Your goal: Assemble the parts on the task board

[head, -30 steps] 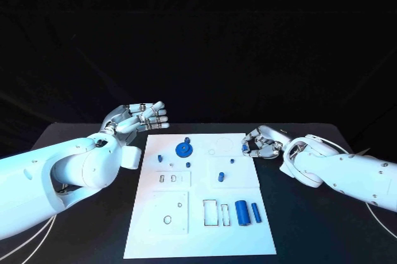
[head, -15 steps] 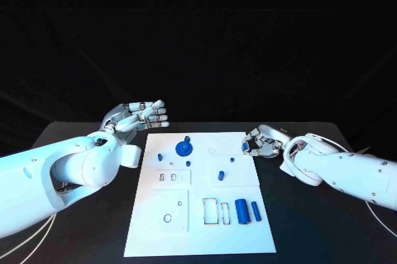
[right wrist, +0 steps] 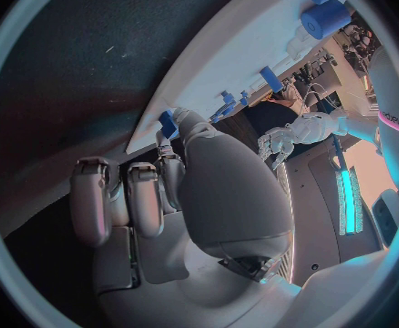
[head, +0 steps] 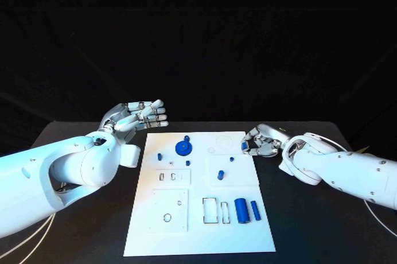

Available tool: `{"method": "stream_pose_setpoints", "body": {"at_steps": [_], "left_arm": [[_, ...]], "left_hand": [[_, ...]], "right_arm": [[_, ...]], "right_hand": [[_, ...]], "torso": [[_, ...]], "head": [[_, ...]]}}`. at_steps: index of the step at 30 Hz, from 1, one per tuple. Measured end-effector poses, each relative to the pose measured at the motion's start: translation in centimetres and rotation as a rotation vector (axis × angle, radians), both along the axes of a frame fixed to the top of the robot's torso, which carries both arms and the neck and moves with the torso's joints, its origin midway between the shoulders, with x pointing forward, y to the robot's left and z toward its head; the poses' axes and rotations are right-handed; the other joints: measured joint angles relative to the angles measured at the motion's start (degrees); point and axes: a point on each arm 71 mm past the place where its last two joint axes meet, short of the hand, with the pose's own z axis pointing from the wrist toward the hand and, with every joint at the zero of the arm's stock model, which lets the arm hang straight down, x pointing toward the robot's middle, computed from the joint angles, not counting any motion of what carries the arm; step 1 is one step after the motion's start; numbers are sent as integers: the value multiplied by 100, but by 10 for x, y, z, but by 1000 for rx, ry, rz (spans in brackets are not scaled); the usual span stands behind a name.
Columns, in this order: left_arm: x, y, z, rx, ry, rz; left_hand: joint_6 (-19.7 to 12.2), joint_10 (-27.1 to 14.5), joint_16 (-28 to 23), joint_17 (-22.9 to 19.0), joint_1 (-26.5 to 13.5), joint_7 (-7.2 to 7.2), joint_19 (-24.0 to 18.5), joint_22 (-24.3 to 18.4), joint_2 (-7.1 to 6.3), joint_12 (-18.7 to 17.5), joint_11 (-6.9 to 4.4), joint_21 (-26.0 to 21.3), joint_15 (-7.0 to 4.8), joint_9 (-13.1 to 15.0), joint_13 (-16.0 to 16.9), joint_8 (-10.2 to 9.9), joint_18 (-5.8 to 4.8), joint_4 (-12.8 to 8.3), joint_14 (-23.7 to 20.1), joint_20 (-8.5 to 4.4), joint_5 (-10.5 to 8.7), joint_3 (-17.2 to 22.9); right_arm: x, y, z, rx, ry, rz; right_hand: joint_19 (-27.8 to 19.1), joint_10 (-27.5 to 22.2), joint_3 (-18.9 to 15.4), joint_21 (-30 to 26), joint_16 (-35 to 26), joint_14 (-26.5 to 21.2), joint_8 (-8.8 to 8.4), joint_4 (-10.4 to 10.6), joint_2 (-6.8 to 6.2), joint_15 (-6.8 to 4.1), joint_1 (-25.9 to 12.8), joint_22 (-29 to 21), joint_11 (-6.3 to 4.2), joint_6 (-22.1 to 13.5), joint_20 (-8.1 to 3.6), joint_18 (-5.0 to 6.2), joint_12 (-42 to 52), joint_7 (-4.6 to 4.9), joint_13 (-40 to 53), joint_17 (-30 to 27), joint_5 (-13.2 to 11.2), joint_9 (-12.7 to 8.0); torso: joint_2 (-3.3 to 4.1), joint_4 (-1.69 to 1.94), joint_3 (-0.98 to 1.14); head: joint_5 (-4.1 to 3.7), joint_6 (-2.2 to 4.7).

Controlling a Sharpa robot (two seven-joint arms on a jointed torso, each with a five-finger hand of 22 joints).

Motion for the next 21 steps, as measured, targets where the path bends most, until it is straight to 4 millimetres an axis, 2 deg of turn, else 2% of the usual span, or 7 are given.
{"method": "stream_pose_setpoints", "body": {"at_steps": [2, 5, 11, 12, 15, 19, 21], "left_arm": [[0, 0, 0, 0, 0, 0], [0, 0, 0, 0, 1, 0], [0, 0, 0, 0, 1, 0], [0, 0, 0, 0, 2, 0], [0, 0, 0, 1, 2, 0], [0, 0, 0, 1, 2, 0], [0, 1, 0, 1, 3, 1]], "left_hand": [[0, 0, 0, 2, 0, 0, 0, 0, 0, -1, 0, 0, 0, 0, 0, 0, 1, 0, 0, 0, 0, 0], [0, 0, 0, 2, 0, 0, 0, 0, 0, -1, 0, 0, 0, 0, 0, 0, 0, 0, 0, 0, 0, 0], [0, 0, 0, 1, 0, 0, 0, -1, 0, -1, 0, 0, 0, 0, 0, 0, 0, 1, 0, 0, 0, 1], [0, 0, 0, 1, 0, 0, 0, -1, 0, -1, 0, 0, 0, 0, 0, 0, 1, 0, 0, 0, 0, 1], [0, 0, 0, 1, 0, 0, 0, -1, 0, -1, 0, 0, 0, 0, 0, 0, 1, 1, 0, 0, 0, 1], [0, 0, 0, 1, 0, 0, 0, -1, 0, -1, 0, 0, 0, 0, 0, 0, 0, 1, 0, 0, 0, 1], [0, 0, 0, 1, 0, 0, 0, -1, 0, -1, 0, 0, 0, 0, 0, 0, 1, 1, 0, 0, 0, 1]], "right_arm": [[0, 0, 0, 0, 0, 0], [0, 0, 0, 0, 0, 0], [0, 0, 0, 1, -4, -3], [0, 0, 1, 2, -7, -4], [1, 0, 1, 4, -14, -10], [0, 1, 2, 10, -26, -18], [-1, 2, 3, 15, -33, -20]], "right_hand": [[0, 21, 23, 0, 24, 0, 4, 6, 1, 0, 1, 0, -20, 21, 0, 0, 31, -21, 0, 0, 0, 4], [0, 63, 109, 37, 24, 0, 92, -27, 96, -44, 46, 0, -63, 180, 0, 0, 64, -57, 1, 0, -50, 36], [44, 156, 356, 119, 67, -1, 239, -138, 223, -147, 128, -1, -156, 452, -78, 0, 154, -187, 0, -1, -367, 101], [29, 177, 404, 135, 71, -7, 269, -170, 252, -179, 143, -1, -177, 454, -95, 1, 164, -186, 1, -1, -424, 105], [48, 195, 506, 151, 72, 0, 271, -241, 298, -187, 173, -1, -195, 471, -115, 0, 164, -169, 5, -1, -522, 105], [29, 215, 528, 174, 72, -6, 271, -262, 358, -221, 158, -2, -215, 471, -135, 1, 186, -168, 16, -1, -533, 105], [29, 215, 567, 174, 72, 0, 270, -268, 373, -228, 142, -2, -216, 471, -135, 1, 186, -168, 16, -1, -438, 104]], "torso": [[0, 0, 0], [0, 0, 0], [-1, 0, 1], [-2, 0, 1], [-2, -1, 2], [-3, -1, 2], [-3, -1, 2]], "head": [[-2, -1], [-2, -7], [-2, -13], [-2, -13], [1, -13], [-1, -21], [-2, -23]]}}
